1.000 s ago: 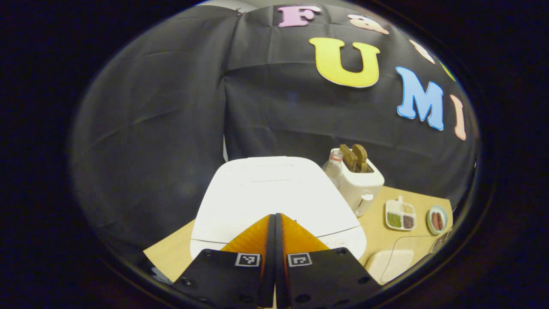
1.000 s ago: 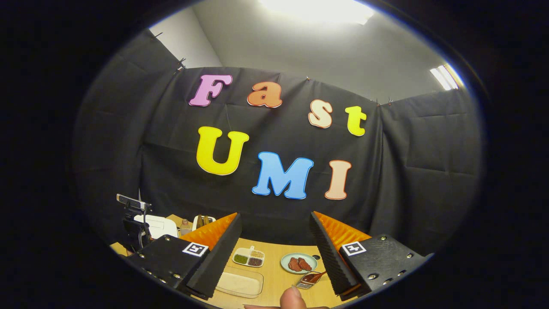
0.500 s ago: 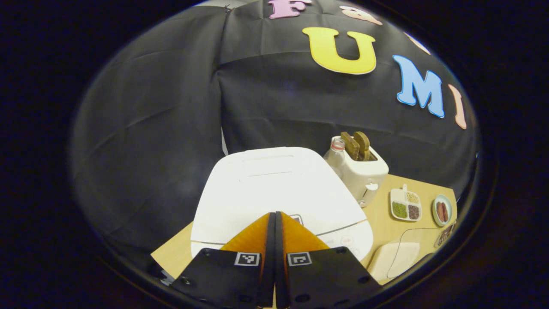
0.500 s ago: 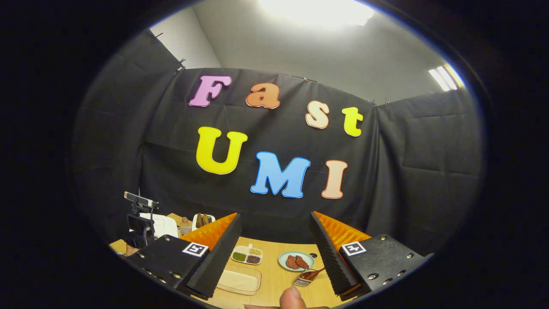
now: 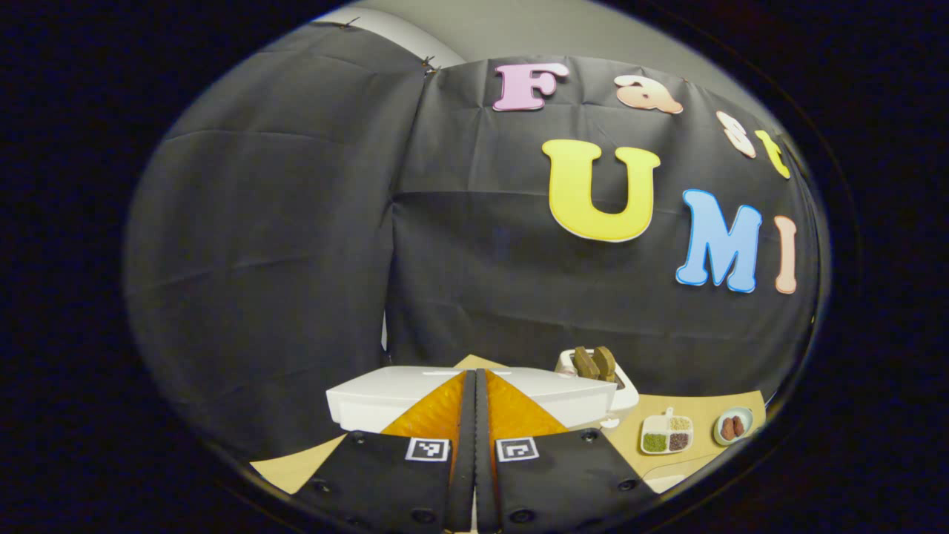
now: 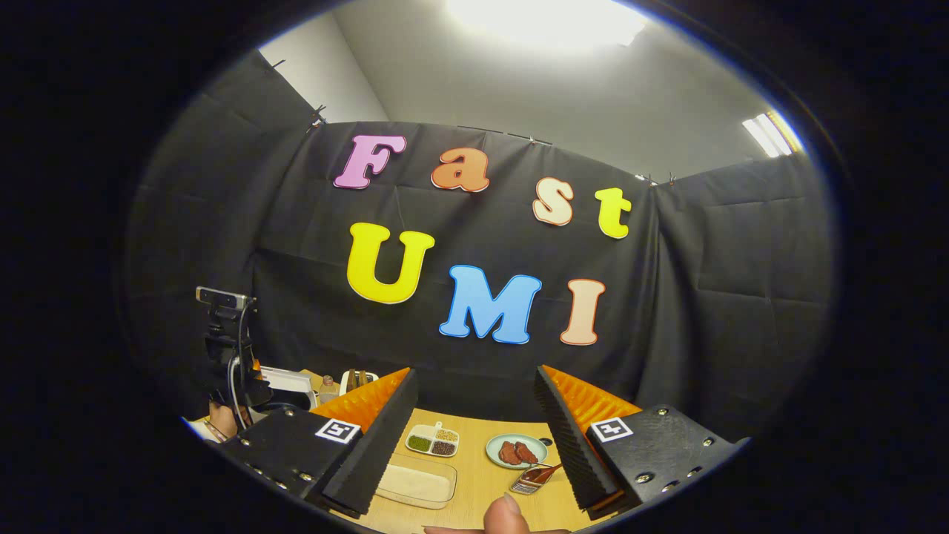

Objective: Close the left gripper, press the button to open the rice cooker; take a wooden spoon from the chopstick holder with the right hand, scoop a spoonful of rice and pour it into the rice cooker, then put the wooden spoon back into the chopstick holder.

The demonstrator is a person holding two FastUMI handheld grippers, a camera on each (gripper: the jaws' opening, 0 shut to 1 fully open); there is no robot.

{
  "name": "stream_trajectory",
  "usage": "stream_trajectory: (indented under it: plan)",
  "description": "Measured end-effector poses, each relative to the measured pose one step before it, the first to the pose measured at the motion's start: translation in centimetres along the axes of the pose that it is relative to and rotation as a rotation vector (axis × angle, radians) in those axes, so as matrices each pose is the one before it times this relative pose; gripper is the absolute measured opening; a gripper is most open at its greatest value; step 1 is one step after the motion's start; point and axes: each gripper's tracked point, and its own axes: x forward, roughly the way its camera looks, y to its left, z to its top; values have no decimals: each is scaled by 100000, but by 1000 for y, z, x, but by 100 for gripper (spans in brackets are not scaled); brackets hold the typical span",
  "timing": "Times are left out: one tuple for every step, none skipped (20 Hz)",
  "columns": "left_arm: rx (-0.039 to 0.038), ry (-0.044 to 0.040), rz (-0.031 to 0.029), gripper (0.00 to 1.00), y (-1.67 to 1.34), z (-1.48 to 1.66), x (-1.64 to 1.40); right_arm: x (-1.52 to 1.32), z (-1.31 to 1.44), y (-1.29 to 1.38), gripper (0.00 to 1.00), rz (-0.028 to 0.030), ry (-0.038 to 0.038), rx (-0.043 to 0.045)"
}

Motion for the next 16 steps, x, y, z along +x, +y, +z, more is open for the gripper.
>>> stream_trajectory:
  plan:
    - [114, -605, -298, 10, 3, 325, -31, -127, -68, -152, 97, -10, 33, -215]
    - [84, -1123, -280, 9, -6, 436, -120, -98, -160, -148, 97, -39, 2, 52]
    - [458, -986, -626, 9, -29, 341, -310, -95, -46, -118, 97, 42, -131, 241]
    - [428, -1313, -582, 10, -163, 575, -528, -133, -131, -180, 97, 29, 167, 130]
    - [238, -1467, -686, 10, -183, 606, -675, -151, -120, -245, 97, -84, 208, 147]
    - [-34, -2354, -959, 10, -284, 775, -708, -2, -111, -303, 97, -137, 80, 440]
    - [-429, -2503, -1042, 10, -360, 1014, -997, -47, -32, -255, 97, 15, 146, 453]
    - [-764, -2831, -1103, 10, -426, 990, -871, -160, -177, -338, 97, -114, 21, 345]
    - [-926, -2194, -414, 10, -380, 968, -811, -23, 10, -435, 97, -328, -184, 267]
    - [-349, -1003, 257, 6, -216, 558, -931, -96, -35, -481, 97, -161, -297, 176]
    - [-398, -1033, 402, 6, -130, 481, -937, -128, 86, -452, 97, -194, -413, 242]
    - [-506, -1197, 69, 10, -55, 600, -874, 18, -6, -496, 97, -238, -456, 354]
    - [-295, -1051, -44, 10, -154, 689, -821, -41, 156, -523, 97, -85, -596, 709]
    - [-98, -790, -67, 7, -272, 715, -851, -107, -127, -516, 97, 183, -407, 903]
    - [-26, -471, 418, 4, -61, 564, -842, -19, -67, -568, 97, 81, -133, 992]
    - [-246, -657, -221, 12, -157, 505, -1023, -140, -56, -653, 97, 111, -300, 1244]
